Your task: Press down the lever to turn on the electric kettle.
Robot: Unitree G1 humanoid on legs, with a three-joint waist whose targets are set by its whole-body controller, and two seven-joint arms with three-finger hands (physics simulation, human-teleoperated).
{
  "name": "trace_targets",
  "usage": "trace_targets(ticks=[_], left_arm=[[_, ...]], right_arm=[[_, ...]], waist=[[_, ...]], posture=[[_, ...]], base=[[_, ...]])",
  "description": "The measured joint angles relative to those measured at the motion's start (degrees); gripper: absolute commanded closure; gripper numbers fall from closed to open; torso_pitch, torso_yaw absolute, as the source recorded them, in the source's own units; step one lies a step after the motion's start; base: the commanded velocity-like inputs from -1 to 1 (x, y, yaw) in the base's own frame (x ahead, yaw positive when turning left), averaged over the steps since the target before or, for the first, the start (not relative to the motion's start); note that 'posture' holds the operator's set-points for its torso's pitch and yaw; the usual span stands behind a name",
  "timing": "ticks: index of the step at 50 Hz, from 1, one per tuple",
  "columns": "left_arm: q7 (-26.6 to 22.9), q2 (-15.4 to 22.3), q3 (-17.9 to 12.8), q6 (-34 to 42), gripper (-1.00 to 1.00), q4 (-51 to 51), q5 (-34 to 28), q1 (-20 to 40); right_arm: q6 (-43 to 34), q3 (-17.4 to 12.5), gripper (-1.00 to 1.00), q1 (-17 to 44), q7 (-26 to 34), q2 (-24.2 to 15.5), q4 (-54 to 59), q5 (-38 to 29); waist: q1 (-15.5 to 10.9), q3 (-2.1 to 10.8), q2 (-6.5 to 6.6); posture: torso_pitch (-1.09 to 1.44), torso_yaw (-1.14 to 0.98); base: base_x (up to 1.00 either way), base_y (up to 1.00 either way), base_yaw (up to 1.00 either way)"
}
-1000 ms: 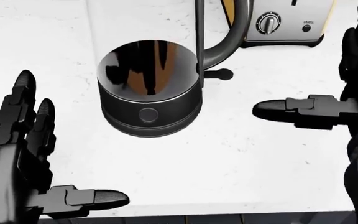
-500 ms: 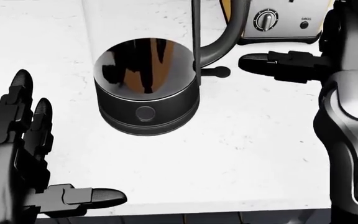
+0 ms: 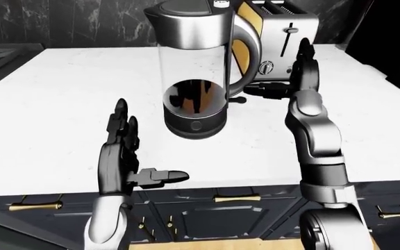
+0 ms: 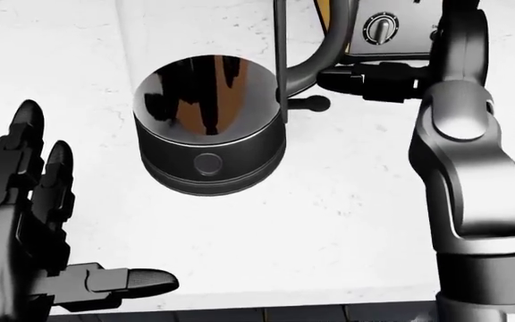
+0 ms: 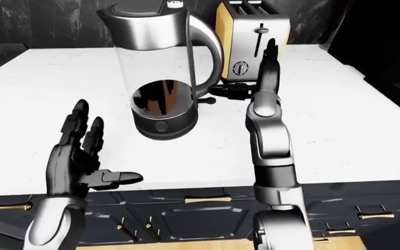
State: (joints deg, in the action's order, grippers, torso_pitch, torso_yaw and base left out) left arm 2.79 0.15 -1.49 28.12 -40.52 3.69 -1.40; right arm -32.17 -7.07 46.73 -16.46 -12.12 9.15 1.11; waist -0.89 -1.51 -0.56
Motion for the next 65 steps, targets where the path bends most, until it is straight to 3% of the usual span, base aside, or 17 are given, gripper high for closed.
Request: trace_targets(ticks=[18,65], left_arm=[[0.0,0.03,0.0,0.02,-1.0,0.04,0.11,0.06],[0.1,-0.08,0.6,-0.17,-1.0,0.21,-0.35,-0.12]], right_arm=[[3.78,-0.02,-1.0,-0.09,0.55,-0.15,6.75,-2.88],[14.23,1.58,-1.0,12.86,-1.25,0.47,34.4,-7.1]], waist=[[-0.18,0.06,-0.21],[-0.21,0.13,-0.17]], posture=[[0.0,0.0],[0.0,0.0]], base=[[0.0,0.0,0.0],[0.0,0.0,0.0]])
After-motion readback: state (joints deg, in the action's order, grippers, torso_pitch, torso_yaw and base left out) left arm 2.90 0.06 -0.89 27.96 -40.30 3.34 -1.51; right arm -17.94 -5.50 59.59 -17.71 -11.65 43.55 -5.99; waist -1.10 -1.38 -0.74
